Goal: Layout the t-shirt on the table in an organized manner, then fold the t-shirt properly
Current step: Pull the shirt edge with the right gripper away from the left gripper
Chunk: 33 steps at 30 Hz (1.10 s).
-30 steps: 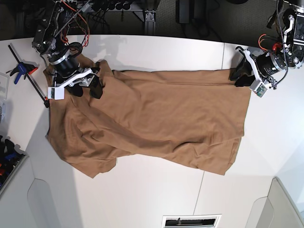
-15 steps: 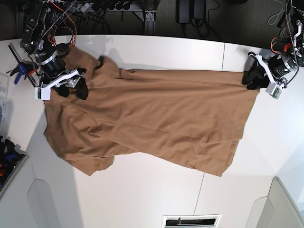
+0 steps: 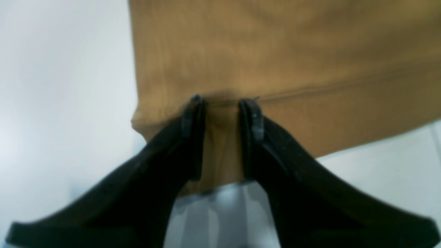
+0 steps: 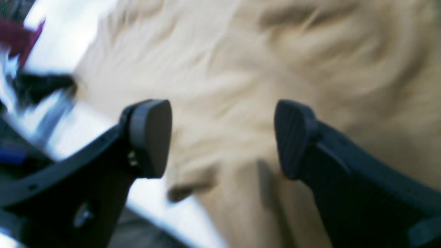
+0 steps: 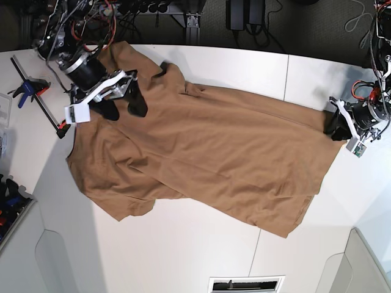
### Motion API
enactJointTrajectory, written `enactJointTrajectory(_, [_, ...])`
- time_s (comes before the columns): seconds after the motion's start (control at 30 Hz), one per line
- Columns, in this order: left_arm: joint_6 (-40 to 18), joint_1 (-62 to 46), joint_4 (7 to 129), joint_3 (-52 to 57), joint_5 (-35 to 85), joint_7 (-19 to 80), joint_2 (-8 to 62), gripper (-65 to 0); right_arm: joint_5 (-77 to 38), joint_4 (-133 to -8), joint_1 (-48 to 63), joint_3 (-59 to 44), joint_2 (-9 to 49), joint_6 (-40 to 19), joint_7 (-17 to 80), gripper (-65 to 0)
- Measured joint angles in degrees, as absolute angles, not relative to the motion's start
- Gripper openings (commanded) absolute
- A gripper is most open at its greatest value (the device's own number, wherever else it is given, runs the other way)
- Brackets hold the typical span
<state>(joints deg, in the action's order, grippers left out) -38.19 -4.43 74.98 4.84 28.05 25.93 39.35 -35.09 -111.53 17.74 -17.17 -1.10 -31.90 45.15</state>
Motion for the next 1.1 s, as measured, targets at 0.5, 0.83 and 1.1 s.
enactJointTrajectory(0.5, [-39.3,-6.2,81.0,4.8,43.2,37.8,40.1,-47.0,-9.8,-114.9,31.1,-2.1,-1.1,-28.8,36.4,-20.3])
enactJointTrajectory(0.83, [-39.3,-6.2,81.3,4.8,44.6,37.8,39.0,-47.0,-2.5,-105.6,25.7,-2.2,-0.8,-27.4,30.3,-20.3])
enactJointTrajectory(1.1, [-39.3,-6.6,81.3,4.8,44.3,37.9,38.1,-47.0,-0.2,-100.7,19.2,-2.1,-0.8,-24.6,29.5,-29.8])
